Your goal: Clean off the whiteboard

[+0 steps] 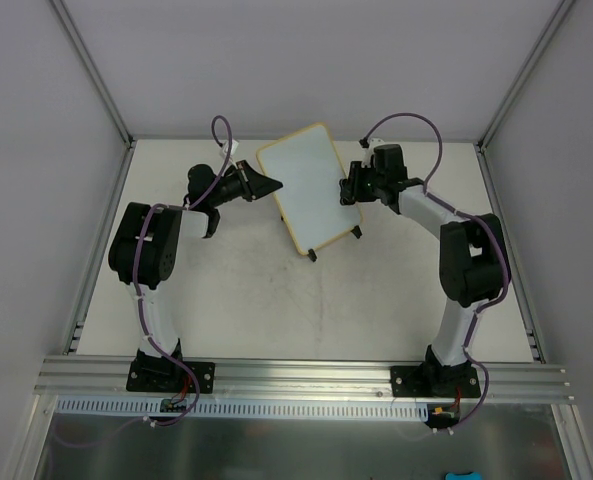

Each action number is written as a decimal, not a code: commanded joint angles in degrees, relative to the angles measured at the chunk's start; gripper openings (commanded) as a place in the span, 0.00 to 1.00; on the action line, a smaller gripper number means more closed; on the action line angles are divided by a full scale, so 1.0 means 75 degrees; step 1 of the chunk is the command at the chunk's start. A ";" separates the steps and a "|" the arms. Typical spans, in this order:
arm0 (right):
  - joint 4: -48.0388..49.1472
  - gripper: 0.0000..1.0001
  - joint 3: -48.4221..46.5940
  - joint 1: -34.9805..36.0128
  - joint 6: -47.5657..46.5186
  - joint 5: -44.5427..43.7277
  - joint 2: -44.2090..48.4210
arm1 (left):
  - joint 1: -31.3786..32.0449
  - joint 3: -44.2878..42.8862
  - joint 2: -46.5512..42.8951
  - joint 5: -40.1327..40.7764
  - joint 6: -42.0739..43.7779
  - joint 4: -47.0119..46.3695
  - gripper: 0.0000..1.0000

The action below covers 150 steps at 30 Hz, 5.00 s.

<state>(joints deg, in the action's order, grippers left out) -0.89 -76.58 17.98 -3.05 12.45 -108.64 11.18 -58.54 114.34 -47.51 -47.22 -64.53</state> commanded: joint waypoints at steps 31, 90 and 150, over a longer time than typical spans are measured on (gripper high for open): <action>-0.0538 0.00 -0.0829 0.2993 -0.0414 -0.1402 -0.0526 | 0.0103 -0.0022 -0.0504 -0.0768 0.0648 -0.0501 0.00; -0.2929 0.04 0.4925 0.2982 0.1239 -0.2410 0.5029 | -0.0131 0.0294 0.0258 -0.0896 -0.0172 -0.1943 0.44; -0.2051 0.99 0.5838 0.2912 0.0723 -0.3218 0.7875 | -0.0530 0.5671 -0.4673 0.0556 0.0964 -0.1373 0.99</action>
<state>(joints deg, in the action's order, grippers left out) -18.94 -33.65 40.21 3.77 -10.09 -52.05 7.07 -18.57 86.17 -46.72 -43.99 -73.10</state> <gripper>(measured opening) 0.989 0.990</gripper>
